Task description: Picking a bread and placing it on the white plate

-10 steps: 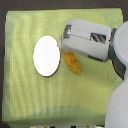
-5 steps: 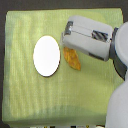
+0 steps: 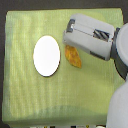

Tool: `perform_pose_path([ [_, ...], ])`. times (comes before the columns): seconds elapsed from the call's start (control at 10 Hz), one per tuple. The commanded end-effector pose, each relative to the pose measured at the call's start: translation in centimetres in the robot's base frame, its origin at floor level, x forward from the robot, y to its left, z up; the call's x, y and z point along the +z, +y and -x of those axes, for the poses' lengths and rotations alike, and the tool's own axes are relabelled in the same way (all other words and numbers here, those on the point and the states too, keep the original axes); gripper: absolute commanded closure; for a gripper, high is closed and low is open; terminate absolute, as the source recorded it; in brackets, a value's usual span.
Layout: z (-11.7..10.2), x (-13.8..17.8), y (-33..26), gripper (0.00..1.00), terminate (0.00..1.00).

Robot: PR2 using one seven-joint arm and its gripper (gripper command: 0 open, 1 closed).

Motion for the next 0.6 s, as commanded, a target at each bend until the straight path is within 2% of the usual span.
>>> perform_pose_path([
  [0.0,-0.5,0.3,-1.6,1.00,0.00],
  [0.2,-0.4,1.0,-1.7,1.00,0.00],
  [0.3,-0.4,4.0,-1.9,1.00,0.00],
  [0.5,-0.3,7.5,-1.9,1.00,0.00],
])
